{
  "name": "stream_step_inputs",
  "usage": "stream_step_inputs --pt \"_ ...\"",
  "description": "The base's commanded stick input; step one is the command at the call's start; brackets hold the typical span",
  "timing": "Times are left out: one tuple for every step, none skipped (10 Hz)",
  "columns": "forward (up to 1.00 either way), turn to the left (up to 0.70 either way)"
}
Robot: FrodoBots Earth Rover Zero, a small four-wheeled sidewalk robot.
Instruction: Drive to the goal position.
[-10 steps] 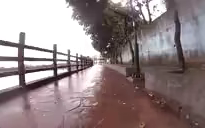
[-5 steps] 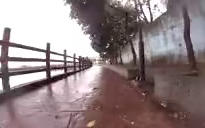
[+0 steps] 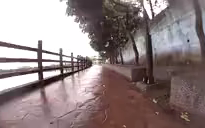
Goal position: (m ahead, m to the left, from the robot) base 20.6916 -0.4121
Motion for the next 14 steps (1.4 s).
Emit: stream_step_inputs --pt "1.00 -0.01" --pt "1.00 -0.01" --pt "1.00 -0.01" --pt "1.00 -0.01" --pt "1.00 -0.01" --pt "1.00 0.04" --pt "1.00 0.31" --pt "1.00 0.28" --pt "1.00 0.22" --pt "1.00 -0.01" --pt "1.00 -0.01" --pt "1.00 -0.01" --pt "1.00 -0.01" --pt "1.00 -0.01"
